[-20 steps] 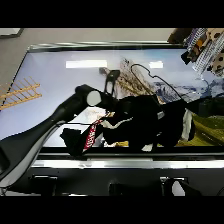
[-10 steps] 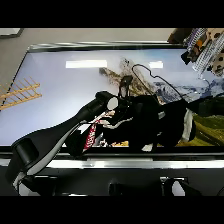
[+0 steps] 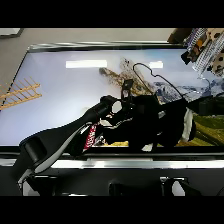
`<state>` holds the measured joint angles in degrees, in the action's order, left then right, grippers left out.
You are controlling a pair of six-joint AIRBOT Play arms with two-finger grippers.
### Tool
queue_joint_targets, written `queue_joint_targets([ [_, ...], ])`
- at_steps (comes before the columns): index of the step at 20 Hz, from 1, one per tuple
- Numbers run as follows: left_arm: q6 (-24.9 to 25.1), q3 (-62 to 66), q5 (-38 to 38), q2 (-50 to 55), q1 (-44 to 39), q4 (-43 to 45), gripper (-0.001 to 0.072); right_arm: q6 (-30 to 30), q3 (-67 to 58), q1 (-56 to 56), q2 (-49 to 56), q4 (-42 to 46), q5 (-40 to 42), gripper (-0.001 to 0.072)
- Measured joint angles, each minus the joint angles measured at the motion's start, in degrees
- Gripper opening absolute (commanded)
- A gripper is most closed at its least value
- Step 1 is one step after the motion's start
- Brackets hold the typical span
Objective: Fold the clothes and pants, and hang the long-sleeved shirts on hangers.
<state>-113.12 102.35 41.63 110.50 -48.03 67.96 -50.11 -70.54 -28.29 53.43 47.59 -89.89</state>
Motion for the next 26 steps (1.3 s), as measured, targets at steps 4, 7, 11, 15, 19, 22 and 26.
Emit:
queue_joint_targets([
  [4,-0.04,0.13,0.2,-0.04,0.98,-1.86,0.0024,-0.17,0.0,0.0,0.0,0.0,0.04,0.0043],
  [7,0.13,0.15,2.62,-1.75,3.82,-1.36,0.0025,-1.33,0.0,0.0,-0.2,-0.22,-0.04,0.0042],
  [11,3.06,0.2,5.86,-5.64,8.79,-0.72,0.0025,-3.63,0.0,0.0,-0.68,-0.26,-1.7,0.0042],
  [15,5.46,0.66,7.91,-8.59,12.44,-0.37,0.0026,-4.87,0.0,3.21,-0.83,1.55,-2.45,0.0041],
  [19,7.02,2.58,8.55,-9.55,14.25,-0.04,0.0025,-7.93,0.0,11.65,-0.83,9.86,-1.18,0.0041],
  [22,7.76,3.3,8.76,-9.77,14.95,0.0,0.0026,-10.34,0.0,16.24,-0.83,14.27,-0.39,0.0041],
  [26,8.83,3.63,8.9,-9.88,15.72,-0.2,0.0026,-12.87,0.0,18.78,-0.83,17.59,-0.22,0.004],
])
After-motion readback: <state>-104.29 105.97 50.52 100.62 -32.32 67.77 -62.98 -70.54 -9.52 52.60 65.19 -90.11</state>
